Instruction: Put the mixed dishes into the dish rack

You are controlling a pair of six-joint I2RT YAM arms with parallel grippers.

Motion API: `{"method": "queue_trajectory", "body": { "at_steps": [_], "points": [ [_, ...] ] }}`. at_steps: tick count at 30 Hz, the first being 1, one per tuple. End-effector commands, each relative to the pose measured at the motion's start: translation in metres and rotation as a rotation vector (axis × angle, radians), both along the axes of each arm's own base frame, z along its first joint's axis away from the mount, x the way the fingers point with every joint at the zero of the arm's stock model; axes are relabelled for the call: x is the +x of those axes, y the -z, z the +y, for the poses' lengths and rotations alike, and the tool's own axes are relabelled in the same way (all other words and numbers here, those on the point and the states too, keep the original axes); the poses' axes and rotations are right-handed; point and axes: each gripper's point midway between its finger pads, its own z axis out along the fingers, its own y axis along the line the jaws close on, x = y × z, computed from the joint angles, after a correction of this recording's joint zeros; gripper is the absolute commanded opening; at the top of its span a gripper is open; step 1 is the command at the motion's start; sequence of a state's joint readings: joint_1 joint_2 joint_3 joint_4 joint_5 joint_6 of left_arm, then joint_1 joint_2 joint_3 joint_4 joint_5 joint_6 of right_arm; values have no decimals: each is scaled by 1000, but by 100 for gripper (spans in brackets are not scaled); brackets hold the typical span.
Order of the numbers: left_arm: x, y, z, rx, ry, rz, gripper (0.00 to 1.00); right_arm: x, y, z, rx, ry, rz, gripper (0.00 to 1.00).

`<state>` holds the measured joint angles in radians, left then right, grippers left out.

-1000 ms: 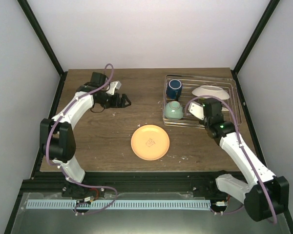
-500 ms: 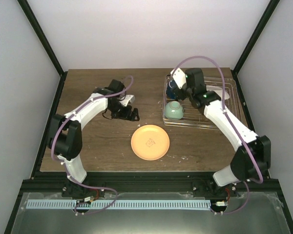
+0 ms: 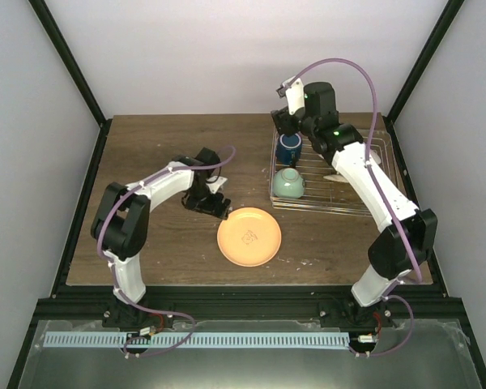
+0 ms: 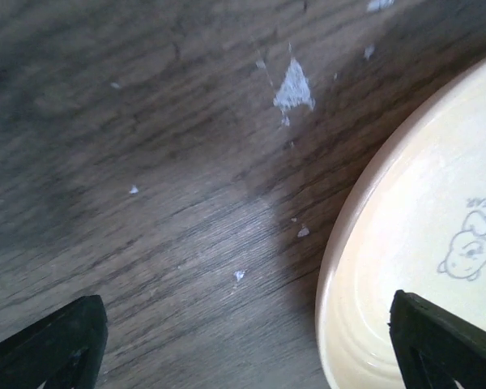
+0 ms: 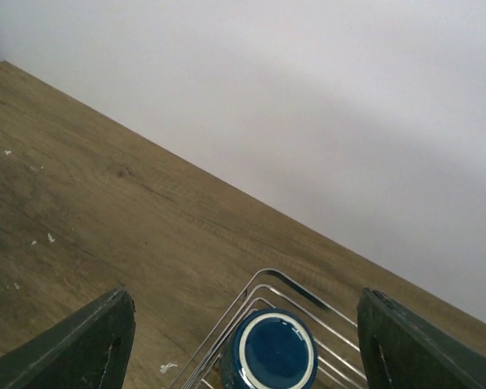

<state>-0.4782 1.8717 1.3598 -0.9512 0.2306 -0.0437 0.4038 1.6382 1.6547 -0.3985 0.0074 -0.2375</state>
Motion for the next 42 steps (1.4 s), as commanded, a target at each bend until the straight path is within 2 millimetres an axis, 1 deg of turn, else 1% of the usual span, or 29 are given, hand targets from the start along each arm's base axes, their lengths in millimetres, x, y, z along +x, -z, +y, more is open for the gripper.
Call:
{"method": "queue_trajectory", "body": {
  "at_steps": [1,5,7,11,13,16,20,21,24,27,29,35,38,42],
  "points": [
    [-14,23,-8,22,66,43,95,-2,2,6,33,-4,42,76],
    [-23,31,-23,29,132,54,90,-1,6,5,23,2,49,76],
    [-24,35,-28,43,155,58,84,0,9,4,9,7,53,76],
    [-29,43,-34,72,185,67,63,3,11,2,-12,13,54,76],
    [-29,43,-35,73,184,67,50,3,12,2,-18,13,53,75],
    [-28,43,-34,79,184,62,34,5,13,2,-33,14,49,75],
    [-24,36,-33,85,188,34,14,8,18,2,-54,12,52,75],
    [-23,33,-33,84,187,22,11,9,18,2,-56,13,52,75],
    [-20,19,-30,62,171,-7,0,11,21,5,-57,1,60,75],
    [-11,2,-19,26,118,-30,0,10,24,12,-39,-29,82,75],
    [-3,-13,-9,-5,75,-49,0,9,27,18,-13,-53,109,75],
    [29,-71,31,-86,-59,-179,0,4,41,36,49,-155,215,77],
    [45,-101,48,-143,-130,-245,0,-6,40,51,93,-243,247,77],
    [68,-137,59,-203,-194,-346,0,-30,35,82,238,-433,314,76]
  ]
}}
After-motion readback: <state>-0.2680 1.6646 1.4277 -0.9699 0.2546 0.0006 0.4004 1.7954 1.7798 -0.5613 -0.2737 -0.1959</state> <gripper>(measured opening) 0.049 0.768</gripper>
